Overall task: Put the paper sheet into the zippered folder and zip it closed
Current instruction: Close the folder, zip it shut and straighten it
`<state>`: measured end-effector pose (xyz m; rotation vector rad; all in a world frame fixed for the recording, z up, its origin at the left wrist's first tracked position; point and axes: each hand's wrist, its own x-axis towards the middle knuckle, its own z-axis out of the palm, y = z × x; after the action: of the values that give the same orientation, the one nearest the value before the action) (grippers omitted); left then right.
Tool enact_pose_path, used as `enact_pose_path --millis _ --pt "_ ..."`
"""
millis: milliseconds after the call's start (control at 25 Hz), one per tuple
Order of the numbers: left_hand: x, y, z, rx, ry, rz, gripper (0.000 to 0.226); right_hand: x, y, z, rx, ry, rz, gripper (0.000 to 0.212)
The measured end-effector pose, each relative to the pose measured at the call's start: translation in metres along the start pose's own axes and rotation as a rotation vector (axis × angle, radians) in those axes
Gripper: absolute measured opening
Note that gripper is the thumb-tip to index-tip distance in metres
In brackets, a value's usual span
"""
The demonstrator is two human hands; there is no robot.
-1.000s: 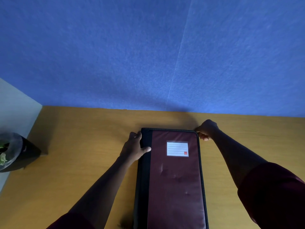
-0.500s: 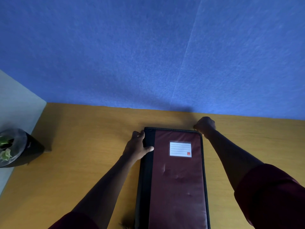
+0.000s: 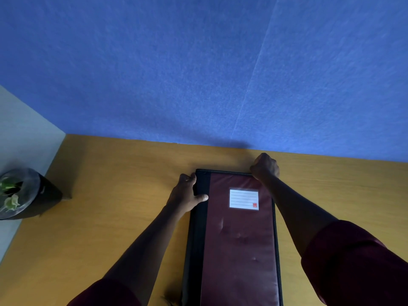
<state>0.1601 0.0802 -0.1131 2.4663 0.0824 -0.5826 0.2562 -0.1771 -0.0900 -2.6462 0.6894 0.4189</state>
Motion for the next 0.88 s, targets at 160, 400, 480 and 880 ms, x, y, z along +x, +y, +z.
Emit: enact_pose_path --millis 160,400,480,880 --pt "0.0 -0.002 0.001 -0.02 0.0 0.0 0.097 -0.006 -0.01 0.006 -0.074 0.029 -0.041 0.022" --pt "0.001 -0.003 0.002 -0.014 0.005 0.0 0.097 -0.001 0.003 -0.004 -0.068 0.028 0.01 0.028" --pt "0.0 -0.003 0.003 -0.021 0.006 0.002 0.097 0.002 0.008 -0.009 -0.042 0.025 0.036 0.031" --pt "0.0 -0.004 0.002 -0.037 0.004 0.015 0.098 -0.024 -0.044 0.009 -0.013 0.004 -0.123 0.025"
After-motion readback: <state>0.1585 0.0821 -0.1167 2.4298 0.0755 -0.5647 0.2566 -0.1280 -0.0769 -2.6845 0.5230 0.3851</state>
